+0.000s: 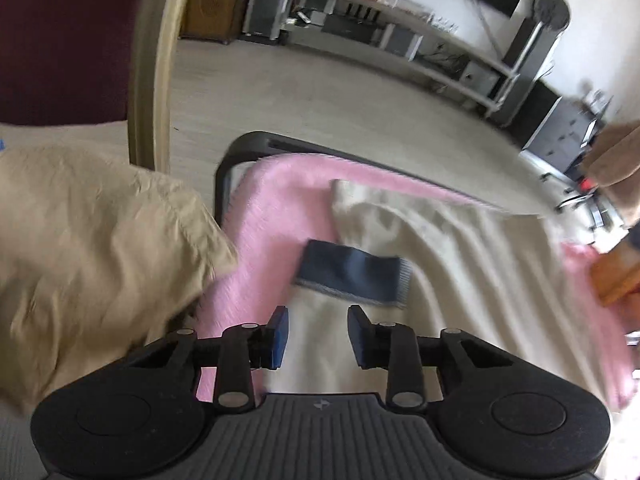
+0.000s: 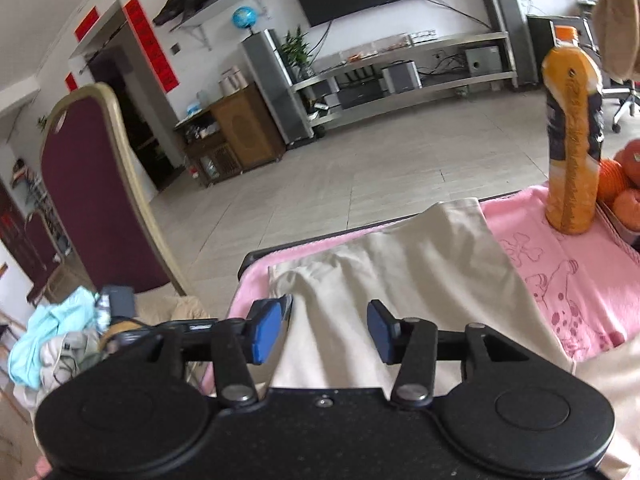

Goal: Fold clothes
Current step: 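Move the left tool to the other navy cuff and close on it, then pull the navy cuff outward with the left tool, stretching the sleeve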

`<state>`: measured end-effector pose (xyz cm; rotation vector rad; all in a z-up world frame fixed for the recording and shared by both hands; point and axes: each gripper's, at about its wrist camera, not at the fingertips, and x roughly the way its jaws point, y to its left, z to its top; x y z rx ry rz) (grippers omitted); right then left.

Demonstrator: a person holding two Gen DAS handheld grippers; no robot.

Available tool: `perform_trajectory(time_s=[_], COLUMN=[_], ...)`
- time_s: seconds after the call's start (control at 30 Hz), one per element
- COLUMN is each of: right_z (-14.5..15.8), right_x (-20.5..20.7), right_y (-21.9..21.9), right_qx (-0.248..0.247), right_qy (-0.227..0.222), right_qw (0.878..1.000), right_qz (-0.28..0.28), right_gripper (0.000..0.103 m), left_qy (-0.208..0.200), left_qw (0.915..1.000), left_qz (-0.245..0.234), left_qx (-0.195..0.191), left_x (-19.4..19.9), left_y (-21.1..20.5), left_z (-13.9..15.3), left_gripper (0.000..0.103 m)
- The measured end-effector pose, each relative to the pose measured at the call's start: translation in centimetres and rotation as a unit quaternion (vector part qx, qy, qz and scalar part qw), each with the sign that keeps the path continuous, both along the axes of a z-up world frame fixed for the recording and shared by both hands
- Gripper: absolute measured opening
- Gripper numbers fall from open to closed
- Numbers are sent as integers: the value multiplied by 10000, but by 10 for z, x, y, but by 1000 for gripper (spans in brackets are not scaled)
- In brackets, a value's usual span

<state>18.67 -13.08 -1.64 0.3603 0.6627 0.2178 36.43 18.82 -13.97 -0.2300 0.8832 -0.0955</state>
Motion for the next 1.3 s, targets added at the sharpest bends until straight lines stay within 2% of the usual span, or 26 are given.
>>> perform_trajectory(time_s=[0.17,0.27,0.4,0.53,0.63,0.8,0.83,0.87,0.9,0.97,1.03,1.13,1.23,1.3], right_z=[-9,-13,-16,-14,-11,-12,-13,-14,-15,-15,-10,0,15,24], right_x=[-2,-1,-5,-15,-19,-14,-13,-12,-12,-13,-17,-27,-42,-53], right_y=[3,5,7,11,13,17,18,18,19,20,17,11,4,2], right_qx=[-103,-87,-68,-80,-189,-245,-248,-254,-259,-283,-252,-164,-47,92], right_qy=[-25,51,143,148,114,164,190,211,233,234,180,73,-85,-166], right_qw=[9999,9999,9999,9999,9998,9996,9995,9995,9994,9993,9995,9997,9997,9995], right_qz=[-75,-79,-53,38,25,-5,-15,-15,-15,-24,-65,-145,-244,-262], right_gripper=[52,52,52,55,57,57,57,57,57,57,57,57,57,57], left_qy=[180,127,93,-31,-103,-294,-340,-386,-432,-527,-755,-1328,-1989,-2450], left_qw=[9997,9999,9999,9998,9996,9976,9973,9970,9969,9951,9927,9866,9748,9640], left_qz=[-58,-51,41,37,-24,-204,-206,-232,-270,-287,-322,-324,-257,-175], left_qx=[-148,0,-3,206,267,590,625,624,605,789,889,887,978,1020], left_x=[25,29,29,26,26,30,31,30,28,26,17,-12,-58,-93], left_y=[-2,-7,-1,4,4,-13,-16,-17,-18,-22,-23,-19,-15,-10], left_z=[-25,-26,-26,-26,-30,-33,-34,-34,-33,-30,-17,21,74,109], left_gripper=[30,30,31,40,41,43,41,29,23,3,1,1,1,1])
